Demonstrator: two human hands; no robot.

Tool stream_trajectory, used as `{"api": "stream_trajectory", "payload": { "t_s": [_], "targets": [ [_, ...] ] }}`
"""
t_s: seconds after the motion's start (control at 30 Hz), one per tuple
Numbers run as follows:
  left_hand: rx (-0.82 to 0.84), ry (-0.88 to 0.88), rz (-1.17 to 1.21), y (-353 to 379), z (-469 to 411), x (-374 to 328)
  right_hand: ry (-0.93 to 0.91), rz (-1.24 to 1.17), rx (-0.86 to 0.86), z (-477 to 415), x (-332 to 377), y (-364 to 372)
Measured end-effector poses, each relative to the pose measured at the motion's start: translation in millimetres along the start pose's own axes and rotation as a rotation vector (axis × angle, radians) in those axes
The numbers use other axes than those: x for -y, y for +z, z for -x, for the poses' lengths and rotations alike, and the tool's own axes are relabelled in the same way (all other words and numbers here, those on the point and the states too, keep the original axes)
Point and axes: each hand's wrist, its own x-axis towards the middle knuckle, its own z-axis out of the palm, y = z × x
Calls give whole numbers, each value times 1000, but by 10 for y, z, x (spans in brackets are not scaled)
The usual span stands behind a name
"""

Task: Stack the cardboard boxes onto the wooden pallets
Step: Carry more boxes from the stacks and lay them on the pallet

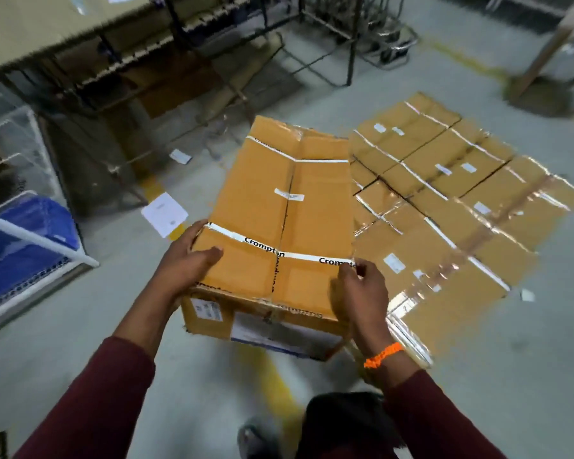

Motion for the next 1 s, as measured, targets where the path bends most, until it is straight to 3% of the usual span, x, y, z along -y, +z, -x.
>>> {"api": "stream_trajectory", "payload": {
  "t_s": [0.23, 0.43, 0.57, 0.77, 1.0],
  "targets": [
    [226, 218, -80, -91, -593, -109, 79, -95, -333, 263, -127, 483],
    [516, 253, -112, 301, -1762, -119, 168, -184, -588, -28, -344, 998],
    [632, 218, -111, 637, -2507, -107, 222, -208, -662, -429, -404, 1373],
    [710, 224, -104, 1271, -3546, 54, 230, -111, -735, -1188, -624, 1834],
    [816, 291, -107, 2089, -4470, 484, 251, 205, -850, -2072, -1189, 2255]
  ]
}}
